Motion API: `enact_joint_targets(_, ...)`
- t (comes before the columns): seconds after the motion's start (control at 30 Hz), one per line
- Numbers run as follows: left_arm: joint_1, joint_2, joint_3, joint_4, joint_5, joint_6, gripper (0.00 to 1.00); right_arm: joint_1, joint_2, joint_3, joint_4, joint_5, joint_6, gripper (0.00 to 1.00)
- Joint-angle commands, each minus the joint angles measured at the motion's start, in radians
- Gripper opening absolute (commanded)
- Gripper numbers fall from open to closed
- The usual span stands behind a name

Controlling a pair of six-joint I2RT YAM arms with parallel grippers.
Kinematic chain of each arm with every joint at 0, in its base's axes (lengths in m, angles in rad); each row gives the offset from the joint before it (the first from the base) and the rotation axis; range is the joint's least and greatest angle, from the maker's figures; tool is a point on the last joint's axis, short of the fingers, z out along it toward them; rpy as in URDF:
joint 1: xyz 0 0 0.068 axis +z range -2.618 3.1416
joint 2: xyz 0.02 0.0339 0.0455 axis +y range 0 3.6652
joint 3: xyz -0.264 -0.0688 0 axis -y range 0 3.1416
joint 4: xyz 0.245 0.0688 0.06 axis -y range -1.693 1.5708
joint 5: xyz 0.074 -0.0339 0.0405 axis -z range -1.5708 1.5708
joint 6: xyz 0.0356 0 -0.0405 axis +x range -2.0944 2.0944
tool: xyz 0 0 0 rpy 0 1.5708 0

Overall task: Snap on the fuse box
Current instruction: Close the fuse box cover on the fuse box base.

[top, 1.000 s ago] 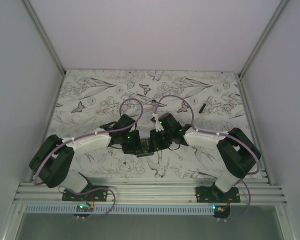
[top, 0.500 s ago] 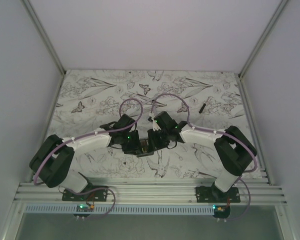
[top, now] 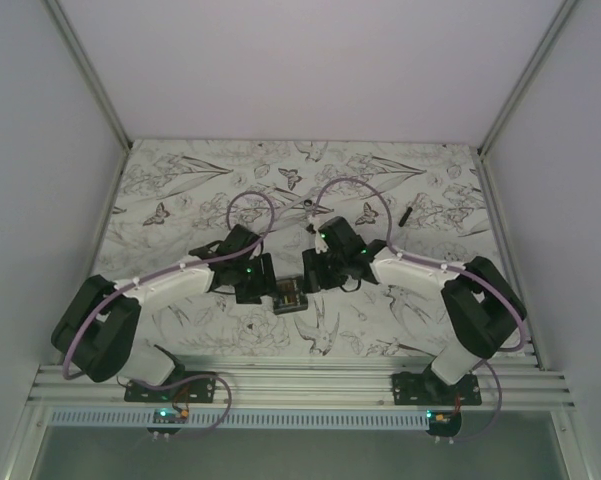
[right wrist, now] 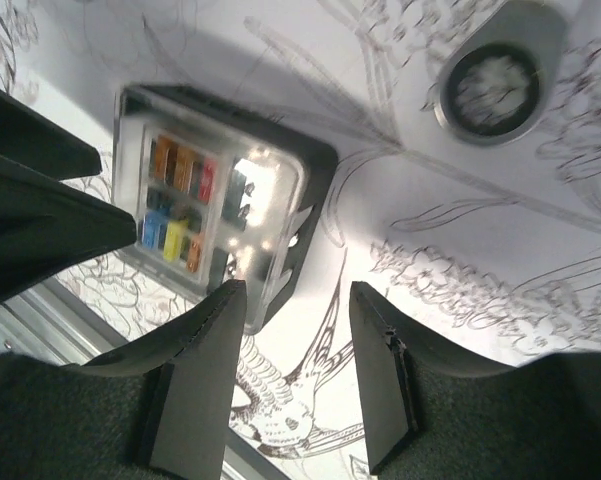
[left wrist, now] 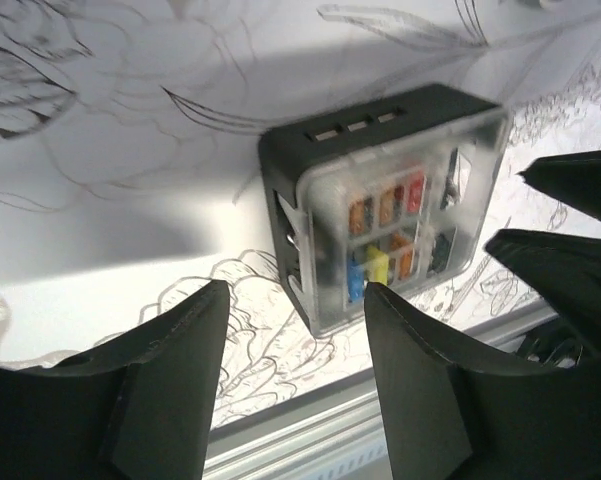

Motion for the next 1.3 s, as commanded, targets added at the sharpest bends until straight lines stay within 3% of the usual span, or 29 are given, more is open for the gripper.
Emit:
enact_joint_targets(0.0, 0.048, -0.002, 0.035, -0.031, -0.018, 0.042, 0.59, -0.052, -0.009, 0.021, 0.094, -0.058, -0.002, 0.52)
enact_joint_targets(0.37, 0.07, 0.129, 0.139, -0.012, 0.009, 0.076, 0.5, -0.075, 0.114, 0.091, 0.162, -0.139, 0.002, 0.45)
enact_joint_targets(0.83, 0.068, 0.247, 0.037, 0.101, 0.088, 0.025, 0.32, -0.073, 0.25, 0.012, 0.182, -0.18, 0.003, 0.37)
enact_joint_targets(1.13, 0.059, 0.322, -0.018, 0.14, 0.097, 0.009, 0.28, -0.072, 0.288, -0.024, 0.119, -0.1, -0.013, 0.32)
enact_joint_targets(1.27, 0.058, 0.279, -0.027, 0.149, 0.091, 0.005, 0.31, -0.072, 0.222, -0.031, 0.128, -0.1, -0.017, 0.32)
